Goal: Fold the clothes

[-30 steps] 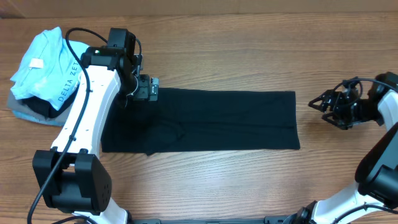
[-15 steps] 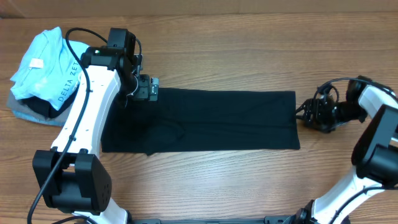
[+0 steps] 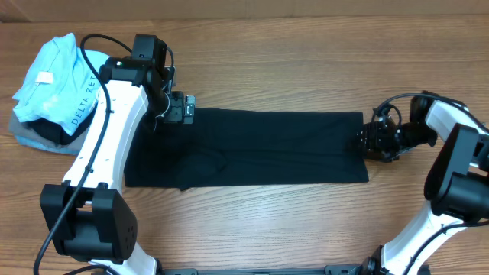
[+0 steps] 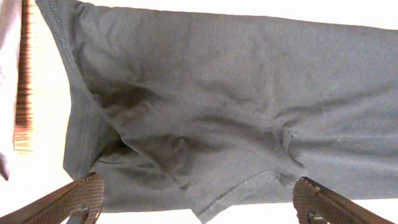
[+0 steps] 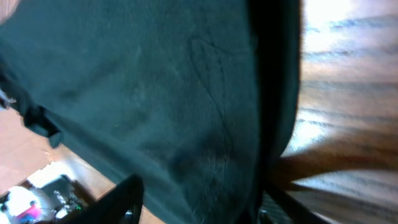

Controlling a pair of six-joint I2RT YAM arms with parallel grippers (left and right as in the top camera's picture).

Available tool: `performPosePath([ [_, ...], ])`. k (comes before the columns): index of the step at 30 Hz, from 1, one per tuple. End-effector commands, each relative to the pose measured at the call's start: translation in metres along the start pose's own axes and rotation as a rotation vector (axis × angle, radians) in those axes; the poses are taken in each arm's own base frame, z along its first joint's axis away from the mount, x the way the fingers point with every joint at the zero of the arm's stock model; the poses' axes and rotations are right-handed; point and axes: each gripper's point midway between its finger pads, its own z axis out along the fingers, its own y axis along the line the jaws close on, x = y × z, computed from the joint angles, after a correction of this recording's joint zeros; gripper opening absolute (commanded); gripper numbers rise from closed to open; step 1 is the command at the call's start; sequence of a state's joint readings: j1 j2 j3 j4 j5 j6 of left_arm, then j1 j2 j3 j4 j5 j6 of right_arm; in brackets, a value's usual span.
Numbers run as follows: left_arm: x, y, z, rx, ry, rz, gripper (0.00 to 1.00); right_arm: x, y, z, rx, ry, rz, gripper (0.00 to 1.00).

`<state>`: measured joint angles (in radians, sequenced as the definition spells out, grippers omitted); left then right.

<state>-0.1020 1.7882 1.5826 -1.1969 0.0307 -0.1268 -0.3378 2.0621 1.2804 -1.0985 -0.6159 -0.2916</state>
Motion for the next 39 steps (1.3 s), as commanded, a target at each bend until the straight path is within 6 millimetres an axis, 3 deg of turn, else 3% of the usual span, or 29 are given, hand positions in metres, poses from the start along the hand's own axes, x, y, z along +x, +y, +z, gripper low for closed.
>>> performPosePath([
  [1,-0.005,0.000,-0.004,0.011,-0.014,0.009,1.00,0.006,-0.036,0.014,0.174,0.054,0.065,0.50],
  [5,-0.005,0.000,-0.004,0.011,-0.015,0.010,1.00,0.003,-0.037,0.013,0.164,0.037,0.082,0.41],
  [12,-0.005,0.000,-0.004,0.011,-0.015,0.010,1.00,-0.007,-0.013,0.016,0.022,-0.004,0.063,0.34],
  [18,-0.005,0.000,-0.004,0.011,-0.015,0.009,1.00,-0.007,-0.013,0.016,0.023,-0.005,0.069,0.04],
  [24,-0.005,-0.001,-0.004,0.012,-0.014,0.012,1.00,-0.011,-0.049,-0.006,0.238,-0.028,0.234,0.04],
  [27,-0.005,-0.001,-0.004,0.012,-0.014,0.012,1.00,-0.018,-0.052,-0.025,0.313,-0.069,0.254,0.04],
  [34,-0.005,-0.001,-0.004,0.012,-0.014,0.012,1.00,-0.034,-0.030,-0.075,0.387,-0.220,0.244,0.04],
  [39,-0.005,-0.001,-0.004,0.012,-0.014,0.012,1.00,-0.029,0.001,-0.088,0.387,-0.262,0.213,0.04],
])
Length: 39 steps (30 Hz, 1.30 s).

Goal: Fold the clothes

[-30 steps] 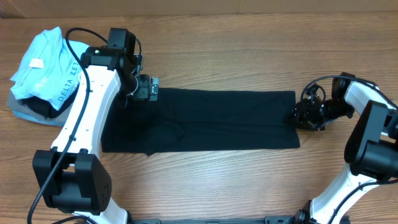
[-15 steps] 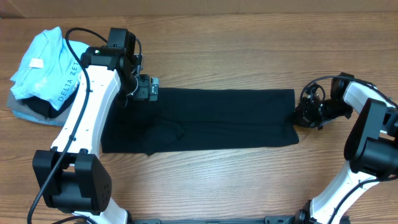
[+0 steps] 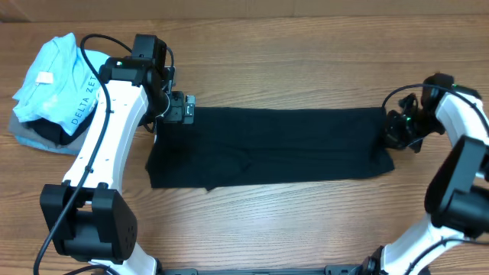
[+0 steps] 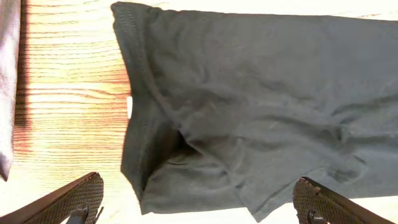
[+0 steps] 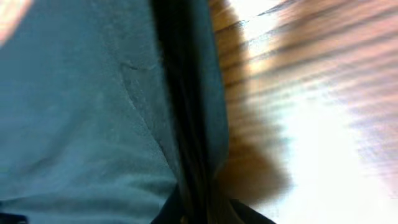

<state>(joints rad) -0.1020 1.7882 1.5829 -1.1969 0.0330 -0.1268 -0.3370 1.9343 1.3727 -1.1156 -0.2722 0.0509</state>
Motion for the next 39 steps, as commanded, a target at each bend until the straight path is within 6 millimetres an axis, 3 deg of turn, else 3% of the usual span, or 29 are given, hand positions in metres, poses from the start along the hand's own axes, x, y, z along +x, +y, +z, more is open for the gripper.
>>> performPosePath([
  [1,-0.005,-0.001,-0.003,0.010,-0.014,0.012,1.00,-0.006,0.024,-0.034,0.020,-0.108,-0.030,0.04],
  [13,-0.005,-0.001,-0.003,0.010,-0.014,0.012,1.00,0.038,0.109,-0.007,0.069,-0.047,-0.189,0.04],
  [18,-0.005,-0.001,-0.003,0.010,-0.015,0.012,1.00,0.055,0.132,0.003,0.125,-0.053,-0.234,0.04],
  [30,-0.005,-0.001,-0.003,0.010,-0.014,0.012,1.00,0.082,0.159,0.026,0.151,-0.061,-0.248,0.04],
  [35,-0.005,-0.001,-0.003,0.010,-0.014,0.012,1.00,0.081,0.163,0.033,0.136,-0.084,-0.209,0.05],
  [37,-0.005,-0.001,-0.003,0.010,-0.014,0.012,1.00,0.078,0.165,0.033,0.127,-0.094,-0.203,0.15],
  [39,-0.005,-0.001,-0.003,0.010,-0.015,0.012,1.00,0.082,0.167,0.033,0.115,-0.077,-0.203,0.36],
])
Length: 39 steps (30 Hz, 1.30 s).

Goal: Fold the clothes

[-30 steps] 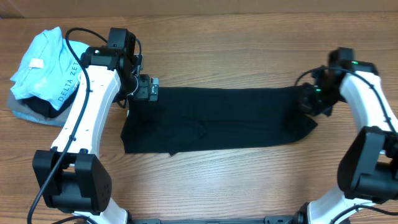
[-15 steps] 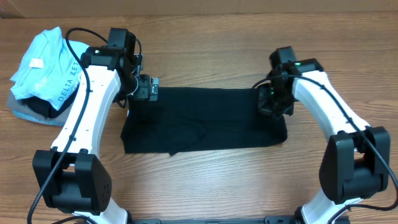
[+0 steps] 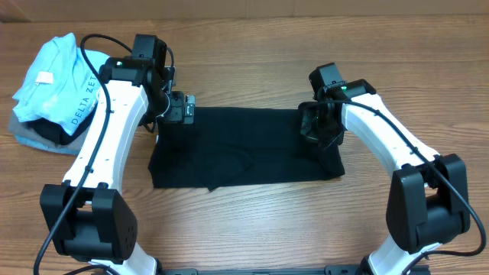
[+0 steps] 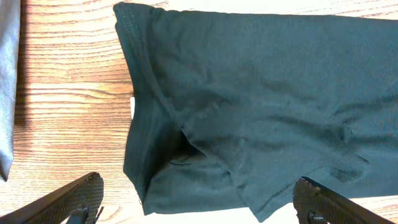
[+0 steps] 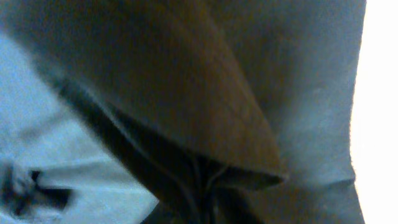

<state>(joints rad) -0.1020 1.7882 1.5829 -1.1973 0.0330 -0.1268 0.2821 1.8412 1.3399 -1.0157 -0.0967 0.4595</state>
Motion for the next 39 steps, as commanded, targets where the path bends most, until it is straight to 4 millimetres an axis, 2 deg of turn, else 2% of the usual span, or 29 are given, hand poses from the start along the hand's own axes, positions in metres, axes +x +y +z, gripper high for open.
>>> performPosePath([
  [1,-0.005,-0.001,-0.003,0.010,-0.015,0.012,1.00,0.004,0.003,-0.005,-0.021,0.007,0.031,0.43],
  [5,-0.005,-0.001,-0.003,0.010,-0.015,0.012,1.00,0.003,-0.002,-0.013,-0.023,-0.004,0.042,0.50],
  [9,-0.005,-0.001,-0.003,0.010,-0.015,0.012,1.00,-0.005,-0.007,-0.032,-0.056,-0.053,0.052,0.54],
  [12,-0.005,-0.001,-0.003,0.010,-0.015,0.012,1.00,-0.009,-0.019,-0.048,-0.062,-0.079,0.084,0.59],
  [15,-0.005,-0.001,-0.003,0.010,-0.015,0.012,1.00,-0.010,-0.036,-0.048,-0.031,-0.069,0.114,0.58],
  [17,-0.005,-0.001,-0.003,0.010,-0.015,0.012,1.00,-0.010,-0.041,-0.044,-0.023,-0.058,0.094,0.46],
  [19,-0.005,-0.001,-0.003,0.010,-0.015,0.012,1.00,-0.006,-0.039,-0.038,-0.040,-0.038,0.054,0.39],
  [23,-0.005,-0.001,-0.003,0.010,-0.015,0.012,1.00,0.019,-0.029,-0.018,-0.084,0.039,-0.009,0.24],
  [25,-0.005,-0.001,-0.003,0.010,-0.015,0.012,1.00,0.031,-0.030,-0.002,-0.077,0.061,-0.022,0.25],
  [27,-0.005,-0.001,-0.003,0.010,-0.015,0.012,1.00,0.044,-0.028,0.014,-0.097,0.082,-0.038,0.32],
  [32,-0.005,-0.001,-0.003,0.010,-0.015,0.012,1.00,0.072,-0.031,0.047,-0.123,0.120,-0.069,0.33],
  [36,-0.005,-0.001,-0.003,0.010,-0.015,0.012,1.00,0.087,-0.040,0.053,-0.102,0.163,-0.058,0.25],
  [39,-0.005,-0.001,-0.003,0.010,-0.015,0.012,1.00,0.085,-0.038,0.046,-0.107,0.155,-0.073,0.25],
])
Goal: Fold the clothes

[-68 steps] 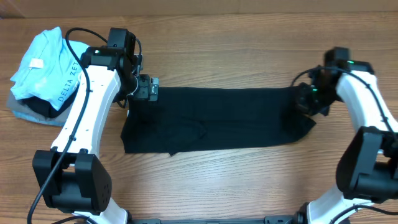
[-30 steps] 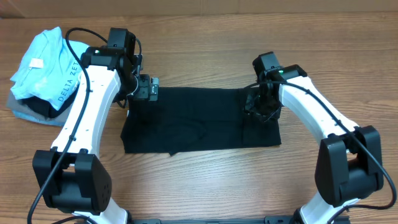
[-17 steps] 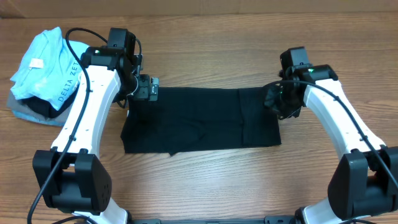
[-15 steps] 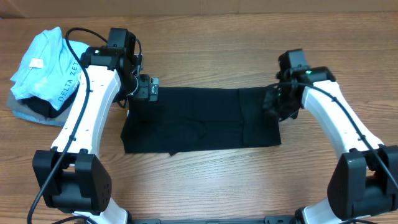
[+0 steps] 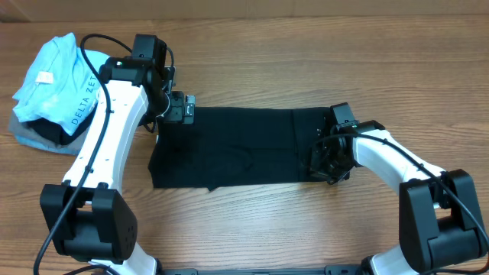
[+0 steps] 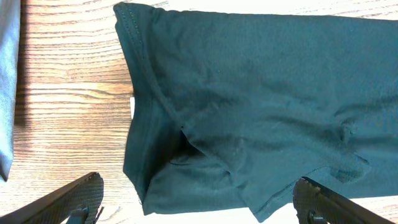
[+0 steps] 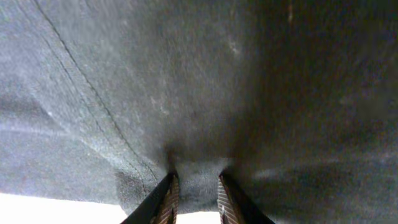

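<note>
A black garment (image 5: 229, 149) lies flat across the table's middle, its right part doubled over onto itself. My right gripper (image 5: 327, 162) is at the folded part's front right and is shut on the cloth. In the right wrist view the gripper (image 7: 196, 199) pinches a bunch of black fabric (image 7: 186, 93) between its fingers. My left gripper (image 5: 180, 109) hovers over the garment's far left corner. It stands wide open, and its fingers (image 6: 78, 196) frame the black garment (image 6: 249, 93) without touching it.
A pile of clothes (image 5: 53, 84) sits at the table's far left, a light blue shirt with lettering on top of grey cloth. A strip of that grey cloth (image 6: 5, 93) shows at the left wrist view's edge. Bare wooden table (image 5: 306, 46) surrounds the garment.
My right gripper has moved from the fold's far side to its near right side, still shut on the cloth. The doubled part now lies flatter. The left arm has not moved.
The garment lay stretched long, with my right gripper holding its right end. Then the whole garment sat further right. Then the right end was over the garment's middle, making a fold. Now the gripper holds the fold down near its front edge. The left gripper stayed open throughout.
</note>
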Controlling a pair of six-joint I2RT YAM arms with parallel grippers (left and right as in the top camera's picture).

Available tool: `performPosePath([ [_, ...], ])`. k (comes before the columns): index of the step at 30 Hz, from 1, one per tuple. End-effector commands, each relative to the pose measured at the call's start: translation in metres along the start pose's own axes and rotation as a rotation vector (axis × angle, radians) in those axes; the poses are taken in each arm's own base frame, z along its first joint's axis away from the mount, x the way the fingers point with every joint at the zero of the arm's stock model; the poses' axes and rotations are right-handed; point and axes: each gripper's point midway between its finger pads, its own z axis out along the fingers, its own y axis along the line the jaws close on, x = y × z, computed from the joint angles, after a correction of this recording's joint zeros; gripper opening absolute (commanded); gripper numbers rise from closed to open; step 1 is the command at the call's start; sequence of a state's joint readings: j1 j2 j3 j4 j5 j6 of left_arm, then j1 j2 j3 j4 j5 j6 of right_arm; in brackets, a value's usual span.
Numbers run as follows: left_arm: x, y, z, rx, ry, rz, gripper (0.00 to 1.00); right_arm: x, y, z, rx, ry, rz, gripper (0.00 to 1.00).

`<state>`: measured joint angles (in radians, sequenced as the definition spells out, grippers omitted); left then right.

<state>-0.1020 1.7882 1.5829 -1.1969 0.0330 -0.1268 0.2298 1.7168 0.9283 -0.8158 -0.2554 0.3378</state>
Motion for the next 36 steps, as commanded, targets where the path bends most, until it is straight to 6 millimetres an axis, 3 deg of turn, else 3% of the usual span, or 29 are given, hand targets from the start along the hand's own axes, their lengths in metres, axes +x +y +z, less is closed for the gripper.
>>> performPosePath([
  [1,-0.005,-0.001,-0.003,0.010,-0.014,0.012,1.00,0.006,0.002,-0.004,-0.004,0.012,-0.031,0.25],
  [7,-0.005,-0.001,-0.003,0.010,-0.014,0.012,1.00,-0.012,0.024,-0.052,-0.042,-0.091,-0.139,0.34],
  [10,-0.005,-0.001,-0.003,0.010,-0.014,0.012,1.00,-0.025,0.033,-0.085,-0.068,-0.168,-0.151,0.50],
  [11,-0.005,-0.001,-0.003,0.010,-0.014,0.012,1.00,-0.028,0.033,-0.094,-0.073,-0.185,-0.144,0.60],
  [15,-0.005,-0.001,-0.003,0.010,-0.014,0.012,1.00,-0.042,0.018,-0.112,-0.080,-0.228,-0.133,0.66],
  [16,-0.005,-0.001,-0.003,0.010,-0.014,0.012,1.00,-0.050,0.007,-0.113,-0.088,-0.237,-0.102,0.67],
  [23,-0.005,-0.001,-0.003,0.010,-0.014,0.012,1.00,-0.083,-0.026,-0.105,-0.279,-0.237,-0.010,0.72],
  [28,-0.005,-0.001,-0.003,0.010,-0.014,0.012,1.00,-0.096,-0.028,-0.074,-0.438,-0.190,-0.113,0.80],
  [32,-0.005,-0.001,-0.003,0.010,-0.014,0.013,1.00,-0.099,-0.037,-0.044,-0.430,-0.137,-0.096,0.79],
  [36,-0.005,-0.001,-0.003,0.010,-0.014,0.013,1.00,-0.096,-0.040,-0.029,-0.431,-0.099,-0.089,0.78],
])
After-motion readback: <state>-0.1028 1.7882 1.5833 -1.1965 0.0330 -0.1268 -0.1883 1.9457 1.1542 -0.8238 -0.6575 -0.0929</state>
